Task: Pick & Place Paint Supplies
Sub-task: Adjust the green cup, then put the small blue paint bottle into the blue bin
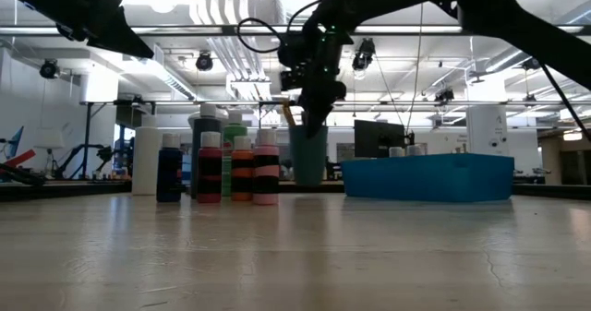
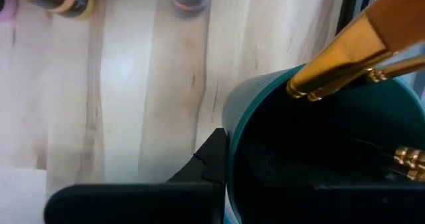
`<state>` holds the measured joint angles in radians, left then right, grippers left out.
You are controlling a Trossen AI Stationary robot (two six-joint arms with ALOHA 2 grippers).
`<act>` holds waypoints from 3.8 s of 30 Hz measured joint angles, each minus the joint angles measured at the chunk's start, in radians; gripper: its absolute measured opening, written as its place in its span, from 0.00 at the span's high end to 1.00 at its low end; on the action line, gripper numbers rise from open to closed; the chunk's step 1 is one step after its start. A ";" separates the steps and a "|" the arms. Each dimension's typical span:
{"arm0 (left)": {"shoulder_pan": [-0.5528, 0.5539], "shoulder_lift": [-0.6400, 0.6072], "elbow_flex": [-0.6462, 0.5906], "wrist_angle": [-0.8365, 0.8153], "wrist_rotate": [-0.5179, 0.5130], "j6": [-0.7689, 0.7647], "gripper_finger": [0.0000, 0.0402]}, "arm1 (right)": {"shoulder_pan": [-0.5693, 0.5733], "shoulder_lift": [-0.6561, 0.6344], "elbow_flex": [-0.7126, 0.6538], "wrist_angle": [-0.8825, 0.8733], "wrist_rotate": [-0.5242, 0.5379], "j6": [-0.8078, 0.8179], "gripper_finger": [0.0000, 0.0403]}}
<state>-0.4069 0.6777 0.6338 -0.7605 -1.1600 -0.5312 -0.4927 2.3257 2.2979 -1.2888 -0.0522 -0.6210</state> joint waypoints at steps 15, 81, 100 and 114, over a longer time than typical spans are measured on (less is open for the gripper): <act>0.000 0.000 0.000 0.000 0.021 -0.008 0.55 | -0.017 0.000 -0.034 0.061 0.003 0.000 0.98; 0.000 0.000 0.000 0.000 0.019 -0.007 0.55 | -0.016 0.002 -0.084 0.081 0.029 -0.005 0.70; 0.000 0.000 0.000 0.000 0.019 -0.007 0.55 | -0.015 -0.037 -0.084 0.092 0.033 -0.008 0.64; 0.000 0.000 0.000 0.000 0.019 -0.007 0.55 | -0.008 -0.097 -0.084 0.092 0.029 -0.005 0.69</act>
<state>-0.4068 0.6777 0.6338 -0.7605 -1.1408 -0.5385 -0.5006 2.2290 2.2139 -1.1969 -0.0229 -0.6256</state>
